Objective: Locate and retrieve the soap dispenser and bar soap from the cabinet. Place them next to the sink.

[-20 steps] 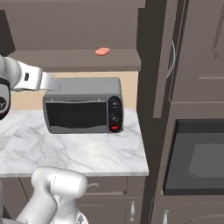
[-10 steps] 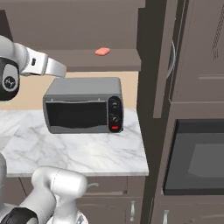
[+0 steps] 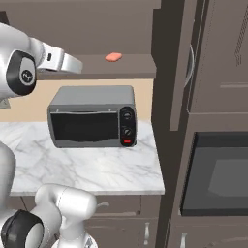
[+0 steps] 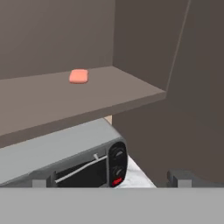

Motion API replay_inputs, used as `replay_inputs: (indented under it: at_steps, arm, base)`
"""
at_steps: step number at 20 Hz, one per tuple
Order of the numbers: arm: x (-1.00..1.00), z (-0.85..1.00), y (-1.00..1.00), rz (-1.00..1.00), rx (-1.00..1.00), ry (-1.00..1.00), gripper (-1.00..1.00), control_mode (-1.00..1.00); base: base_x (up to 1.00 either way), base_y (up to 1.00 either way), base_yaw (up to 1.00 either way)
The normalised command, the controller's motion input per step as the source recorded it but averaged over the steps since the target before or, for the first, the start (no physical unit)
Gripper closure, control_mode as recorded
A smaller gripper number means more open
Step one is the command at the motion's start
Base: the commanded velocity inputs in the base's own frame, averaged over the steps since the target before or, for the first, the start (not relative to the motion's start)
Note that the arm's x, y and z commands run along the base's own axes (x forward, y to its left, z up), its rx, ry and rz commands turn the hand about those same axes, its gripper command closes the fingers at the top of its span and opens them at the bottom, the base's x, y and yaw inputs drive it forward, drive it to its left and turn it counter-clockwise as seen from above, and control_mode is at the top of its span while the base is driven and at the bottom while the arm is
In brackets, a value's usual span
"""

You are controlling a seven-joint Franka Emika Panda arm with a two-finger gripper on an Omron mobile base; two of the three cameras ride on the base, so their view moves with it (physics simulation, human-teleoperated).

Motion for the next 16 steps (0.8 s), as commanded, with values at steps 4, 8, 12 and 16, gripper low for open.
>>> replay_inputs:
  at_steps: [4, 8, 12, 16]
  arm:
    - [0.46, 0.02, -0.16, -0.01, 0.00, 0.00, -1.00, -1.00]
    - [0.45, 0.00, -0.18, 0.00, 0.00, 0.00, -1.00, -1.00]
    - [0.41, -0.01, -0.14, 0.00, 0.00, 0.00, -1.00, -1.00]
    - [0.50, -0.10, 0.00, 0.00, 0.00, -0.02, -1.00, -1.00]
  base:
    - [0.00, 0.00, 0.00]
    - [0.00, 0.00, 0.00]
    - [0.00, 0.00, 0.00]
    - [0.00, 0.00, 0.00]
